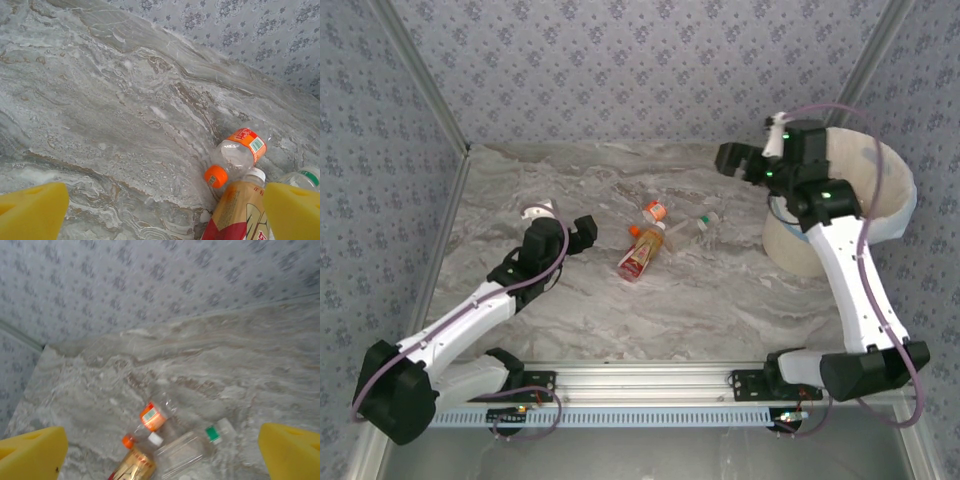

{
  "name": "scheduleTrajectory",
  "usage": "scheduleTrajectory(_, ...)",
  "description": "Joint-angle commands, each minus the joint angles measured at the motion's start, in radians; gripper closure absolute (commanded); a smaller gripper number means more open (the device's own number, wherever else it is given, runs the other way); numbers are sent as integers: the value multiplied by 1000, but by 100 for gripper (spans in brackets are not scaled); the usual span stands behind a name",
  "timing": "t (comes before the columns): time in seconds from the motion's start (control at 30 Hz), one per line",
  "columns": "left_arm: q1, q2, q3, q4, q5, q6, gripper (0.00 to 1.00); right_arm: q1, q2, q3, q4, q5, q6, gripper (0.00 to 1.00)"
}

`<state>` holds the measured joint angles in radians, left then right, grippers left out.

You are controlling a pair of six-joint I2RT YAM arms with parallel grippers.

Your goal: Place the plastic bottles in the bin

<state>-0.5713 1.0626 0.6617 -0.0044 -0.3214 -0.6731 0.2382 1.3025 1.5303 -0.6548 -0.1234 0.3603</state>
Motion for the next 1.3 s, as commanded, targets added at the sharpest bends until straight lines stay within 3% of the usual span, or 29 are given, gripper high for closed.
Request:
scheduleTrajectory(0.0,5,4,8,3,10,-16,1,100,61,-23,-2,142,47,0)
scheduleTrajectory(0.33,13,5,1,-6,9,-36,1,227,260,-247,238,263,493,0)
scheduleTrajectory(0.47,15,2,-6,-11,6,-46,0,291,378,-201,187,404,542,0)
scheduleTrajectory(0.63,20,9,-6,-13,20,-41,1,312,505,-183,181,486,634,0)
scheduleTrajectory(1.03,25,19,-4,-24,9,-58,1,303,614,-228,225,451,705,1)
scheduleTrajectory(1.27,24,14,-3,-29,5,-60,1,296,652,-227,236,435,707,14)
